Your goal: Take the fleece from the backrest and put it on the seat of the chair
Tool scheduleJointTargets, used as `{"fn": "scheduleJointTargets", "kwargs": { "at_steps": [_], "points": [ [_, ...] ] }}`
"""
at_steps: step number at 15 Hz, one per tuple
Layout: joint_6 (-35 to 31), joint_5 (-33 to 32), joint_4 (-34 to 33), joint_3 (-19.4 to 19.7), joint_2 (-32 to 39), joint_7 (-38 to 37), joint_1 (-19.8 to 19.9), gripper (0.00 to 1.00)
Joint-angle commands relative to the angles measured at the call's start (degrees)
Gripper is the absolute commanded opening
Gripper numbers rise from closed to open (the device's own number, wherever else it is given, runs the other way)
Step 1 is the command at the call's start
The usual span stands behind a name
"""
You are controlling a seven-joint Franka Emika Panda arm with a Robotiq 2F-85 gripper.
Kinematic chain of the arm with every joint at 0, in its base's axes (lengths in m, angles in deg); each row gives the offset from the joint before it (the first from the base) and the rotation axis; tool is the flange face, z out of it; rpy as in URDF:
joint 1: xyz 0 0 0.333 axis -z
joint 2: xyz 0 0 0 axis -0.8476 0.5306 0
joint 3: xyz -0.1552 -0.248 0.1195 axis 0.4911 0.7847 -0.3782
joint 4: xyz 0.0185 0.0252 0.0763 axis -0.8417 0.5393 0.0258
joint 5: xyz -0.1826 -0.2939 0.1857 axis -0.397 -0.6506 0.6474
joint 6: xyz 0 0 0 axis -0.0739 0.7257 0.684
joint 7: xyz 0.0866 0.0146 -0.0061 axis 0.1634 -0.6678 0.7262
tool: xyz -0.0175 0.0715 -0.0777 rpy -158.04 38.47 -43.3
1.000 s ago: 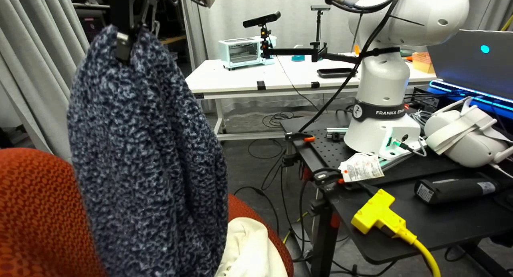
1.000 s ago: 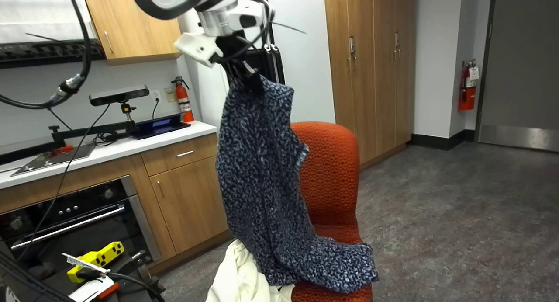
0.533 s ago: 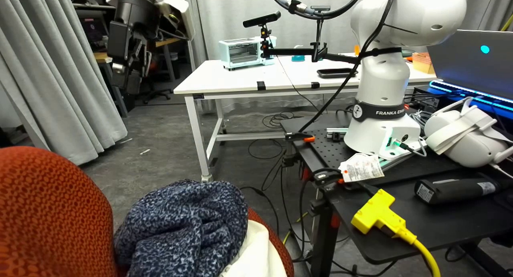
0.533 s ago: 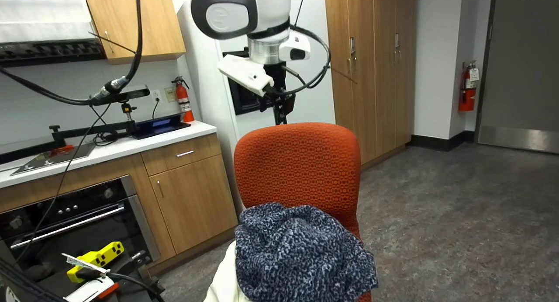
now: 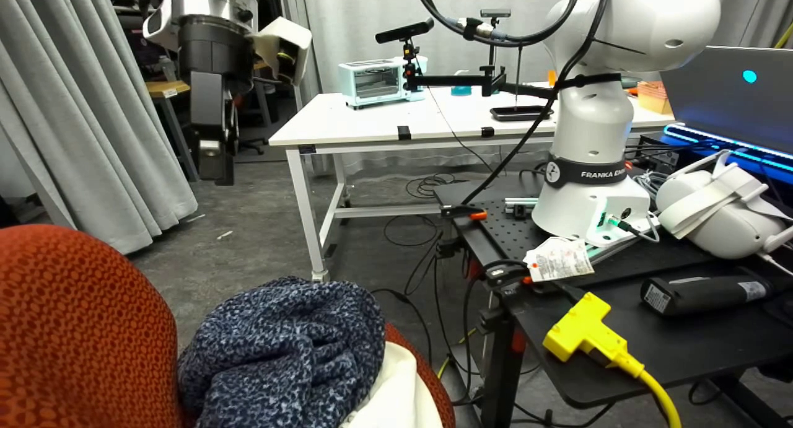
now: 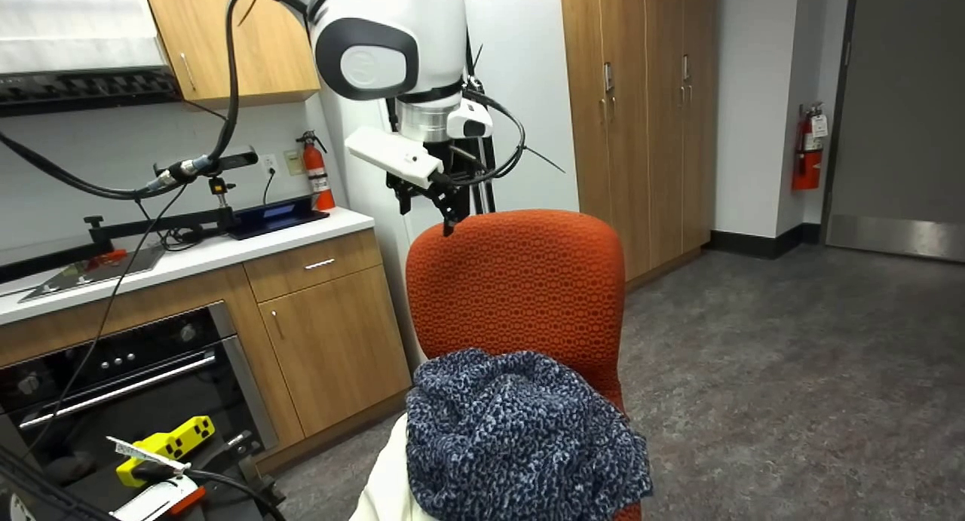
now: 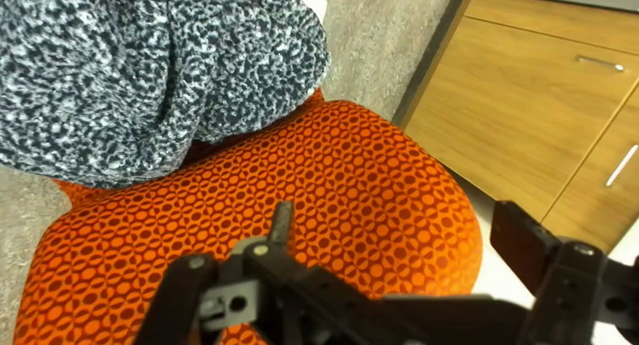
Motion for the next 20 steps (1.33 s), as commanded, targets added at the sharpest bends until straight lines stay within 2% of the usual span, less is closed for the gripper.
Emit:
{"fn": "scheduleJointTargets", "kwargs": {
  "at_steps": [1, 9, 10, 12, 20],
  "points": [
    [-7.0, -5.7, 6.8, -2.1, -4.8, -1.3, -0.3, 1.0],
    [-26.7, -10.5, 19.6, -6.0, -11.1, -4.2, -3.8, 1.0],
    [-22.9, -8.8, 15.4, -4.5, -7.7, -1.9, -3.4, 1.0],
    [-25.3, -9.3, 17.6, -4.8, -8.9, -3.0, -4.6, 1.0],
    [-25.5, -9.4, 18.3, -4.6, -9.7, -3.1, -5.0, 1.0]
  ]
}}
